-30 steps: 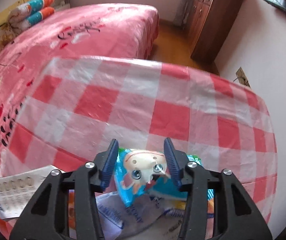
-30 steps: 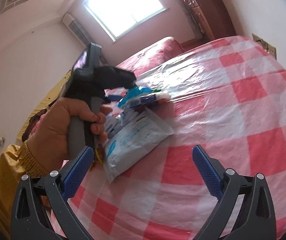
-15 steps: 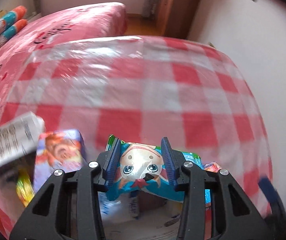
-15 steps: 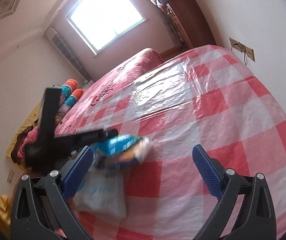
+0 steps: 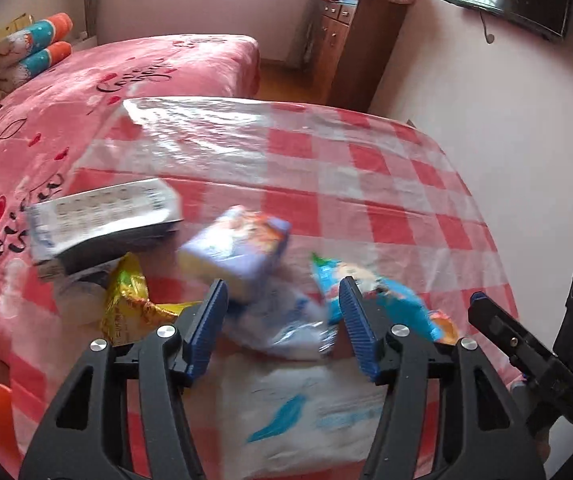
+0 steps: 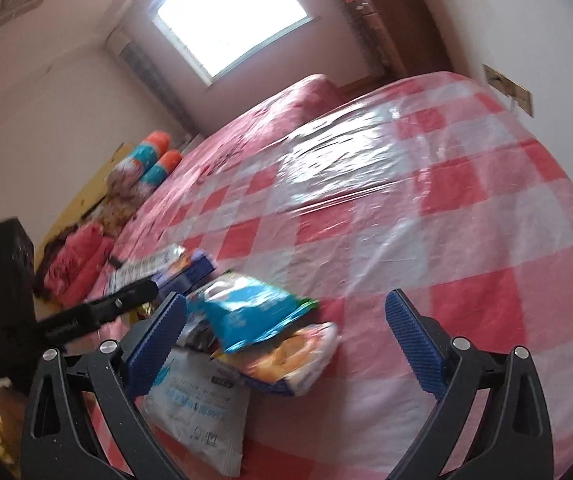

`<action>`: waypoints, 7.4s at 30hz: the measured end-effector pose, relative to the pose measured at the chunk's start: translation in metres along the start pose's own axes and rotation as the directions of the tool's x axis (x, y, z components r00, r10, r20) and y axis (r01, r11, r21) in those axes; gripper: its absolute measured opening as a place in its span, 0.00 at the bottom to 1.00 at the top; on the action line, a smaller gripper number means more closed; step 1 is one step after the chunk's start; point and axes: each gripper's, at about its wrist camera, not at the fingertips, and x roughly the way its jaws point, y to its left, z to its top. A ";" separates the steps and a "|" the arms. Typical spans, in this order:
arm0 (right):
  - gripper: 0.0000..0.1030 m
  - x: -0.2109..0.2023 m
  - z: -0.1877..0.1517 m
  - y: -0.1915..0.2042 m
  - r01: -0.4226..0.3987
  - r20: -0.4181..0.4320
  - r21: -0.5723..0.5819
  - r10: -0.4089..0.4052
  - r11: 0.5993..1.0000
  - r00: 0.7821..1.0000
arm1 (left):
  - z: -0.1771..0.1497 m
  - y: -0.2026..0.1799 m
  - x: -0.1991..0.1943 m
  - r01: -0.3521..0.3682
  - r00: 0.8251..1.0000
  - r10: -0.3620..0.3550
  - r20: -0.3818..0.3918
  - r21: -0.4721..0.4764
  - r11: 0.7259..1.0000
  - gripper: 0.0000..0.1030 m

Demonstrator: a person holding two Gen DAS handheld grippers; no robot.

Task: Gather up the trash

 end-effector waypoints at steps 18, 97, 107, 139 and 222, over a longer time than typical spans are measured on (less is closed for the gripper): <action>0.95 0.032 -0.014 0.027 0.025 -0.114 -0.159 -0.044 0.987 0.992 | 0.033 0.007 0.057 -0.091 0.994 0.097 -0.040 0.137 0.986 0.59; 0.52 0.048 -0.005 0.036 0.046 -0.073 -0.238 -0.066 0.970 0.995 | 0.031 0.011 0.017 -0.008 0.996 -0.003 0.087 0.130 0.991 0.53; 0.52 0.033 -0.002 0.029 0.001 -0.025 -0.160 -0.005 0.987 1.000 | -0.005 0.033 -0.015 0.025 0.995 -0.032 0.095 0.075 0.997 0.53; 0.51 0.025 -0.060 0.161 -0.212 -0.161 -0.202 0.181 0.956 0.970 | -0.109 0.148 -0.103 0.019 0.992 -0.011 0.122 -0.059 0.998 0.53; 0.91 0.017 -0.101 0.220 -0.164 -0.063 -0.348 0.151 0.923 0.986 | -0.140 0.156 -0.121 -0.130 0.979 0.143 0.145 -0.093 0.987 0.78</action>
